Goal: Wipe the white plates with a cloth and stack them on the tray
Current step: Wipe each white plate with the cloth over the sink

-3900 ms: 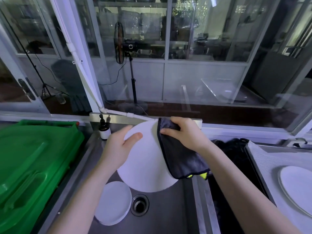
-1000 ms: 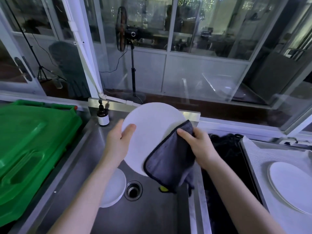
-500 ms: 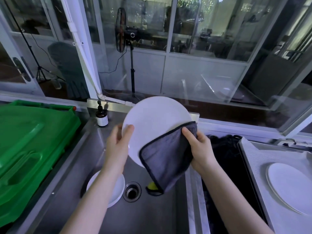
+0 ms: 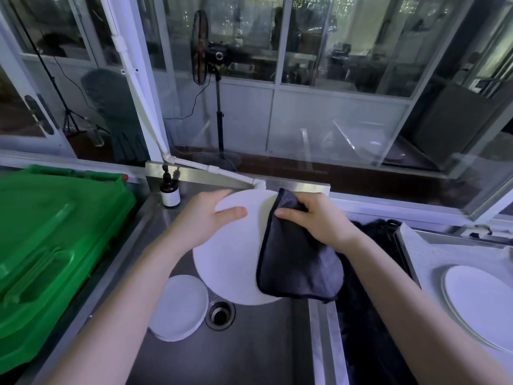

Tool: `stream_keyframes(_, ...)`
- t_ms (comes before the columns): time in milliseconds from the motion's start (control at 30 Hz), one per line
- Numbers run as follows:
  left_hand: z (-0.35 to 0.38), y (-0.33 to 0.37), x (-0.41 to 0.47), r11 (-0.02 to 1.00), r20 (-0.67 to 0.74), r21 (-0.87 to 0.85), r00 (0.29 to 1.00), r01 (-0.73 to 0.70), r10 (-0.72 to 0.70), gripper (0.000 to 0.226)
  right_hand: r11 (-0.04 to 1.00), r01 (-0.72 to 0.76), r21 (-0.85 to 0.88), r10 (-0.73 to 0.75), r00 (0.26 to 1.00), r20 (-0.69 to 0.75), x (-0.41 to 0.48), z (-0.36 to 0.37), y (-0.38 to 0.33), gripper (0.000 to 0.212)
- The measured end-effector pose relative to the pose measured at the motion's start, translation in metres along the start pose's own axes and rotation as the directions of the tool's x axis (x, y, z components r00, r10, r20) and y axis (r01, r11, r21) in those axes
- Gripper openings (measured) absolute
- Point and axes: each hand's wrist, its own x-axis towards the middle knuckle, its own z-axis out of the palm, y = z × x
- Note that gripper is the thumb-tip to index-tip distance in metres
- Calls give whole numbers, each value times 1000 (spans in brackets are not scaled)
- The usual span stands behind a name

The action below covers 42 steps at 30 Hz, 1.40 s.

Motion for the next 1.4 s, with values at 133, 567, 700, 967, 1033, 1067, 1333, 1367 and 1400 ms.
stream_keyframes(133,3,-7,-9,920,-337,-387,918,68,-209,14,888,-74,453,212,941,-263,-12,14,19,28)
stream_keyframes(567,14,-19,-19,938,-334,-342,927,48,-170,11,847,-120,518,272,935,-227,-21,27,23,18)
stream_keyframes(700,0,-7,-6,1000,-84,-7,996,15,-16,12,1000,2,17,-2,999,-46,-3,2,-3,15)
stream_keyframes(967,19,9,-11,973,-436,228,897,40,66,34,1000,6,-16,-10,953,-302,-19,42,-4,31)
stream_keyframes(1033,32,8,-24,982,-637,85,768,167,-76,33,1000,-3,27,15,893,-451,-28,56,-4,42)
stream_keyframes(1067,39,6,-29,968,-645,1,740,252,-192,36,999,-8,40,26,871,-490,-33,64,-4,41)
stream_keyframes(1333,63,18,-18,479,-30,-767,723,426,-690,34,887,177,-427,-388,788,-479,-64,116,-4,14)
stream_keyframes(1367,65,16,-19,506,-79,-753,705,421,-705,28,861,202,-466,-427,785,-449,-66,119,-3,11)
stream_keyframes(1400,66,14,-20,519,-110,-750,695,411,-710,24,848,232,-476,-452,785,-424,-68,121,-2,6)
